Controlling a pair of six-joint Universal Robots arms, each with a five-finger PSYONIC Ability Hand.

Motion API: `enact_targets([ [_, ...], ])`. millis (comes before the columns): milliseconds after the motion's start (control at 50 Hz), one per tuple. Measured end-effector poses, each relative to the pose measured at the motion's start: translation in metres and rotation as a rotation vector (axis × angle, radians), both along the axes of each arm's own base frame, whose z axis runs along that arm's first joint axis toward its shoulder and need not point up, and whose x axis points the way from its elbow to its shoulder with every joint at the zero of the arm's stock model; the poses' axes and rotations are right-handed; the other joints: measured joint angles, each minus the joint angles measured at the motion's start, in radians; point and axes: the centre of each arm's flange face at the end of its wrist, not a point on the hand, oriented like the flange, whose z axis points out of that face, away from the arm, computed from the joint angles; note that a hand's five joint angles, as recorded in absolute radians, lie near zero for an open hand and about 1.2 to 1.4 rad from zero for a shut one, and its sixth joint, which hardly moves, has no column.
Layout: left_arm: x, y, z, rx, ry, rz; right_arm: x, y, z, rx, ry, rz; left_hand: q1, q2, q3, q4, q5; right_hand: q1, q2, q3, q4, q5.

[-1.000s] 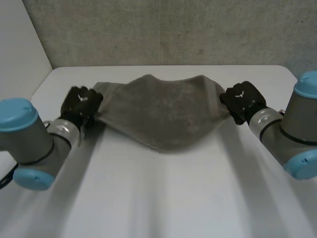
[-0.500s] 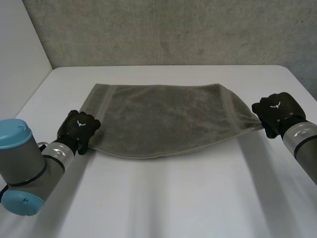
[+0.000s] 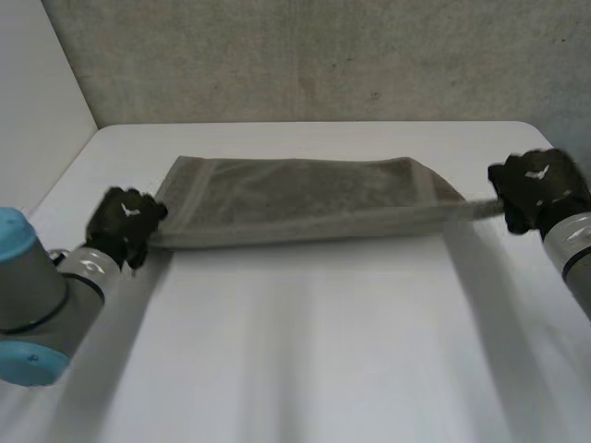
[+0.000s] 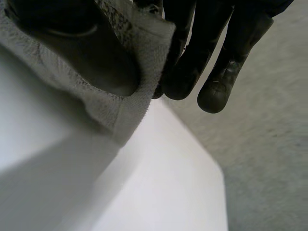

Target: Fold the towel.

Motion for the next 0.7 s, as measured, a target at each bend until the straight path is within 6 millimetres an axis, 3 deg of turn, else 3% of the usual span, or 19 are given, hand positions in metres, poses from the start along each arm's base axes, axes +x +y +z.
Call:
enact_targets([
  [180,0.007,0.012,0.076,-0.137,0.170,0.013,-0.005,0.011,0.043,-0.054,-0.153,0.022,0.000,0.000,0.002,0.000,0.003,0.000,0.000,0.000,0.004,0.000],
  [380,0.015,0.053,0.118,-0.134,0.210,-0.046,-0.022,0.038,0.063,0.136,0.025,0.037,0.000,0.000,0.003,0.000,0.004,0.000,0.000,0.000,0.004,0.000],
  [560,0.020,0.066,0.117,-0.082,0.199,-0.069,-0.031,0.042,0.078,0.187,0.096,0.060,0.000,0.000,0.003,0.000,0.004,0.000,0.000,0.000,0.004,0.000],
  [700,0.017,0.044,0.078,0.054,0.183,-0.056,-0.035,0.013,0.049,0.286,0.085,0.067,0.000,0.000,0.004,0.000,0.004,0.000,0.000,0.000,0.004,0.000],
])
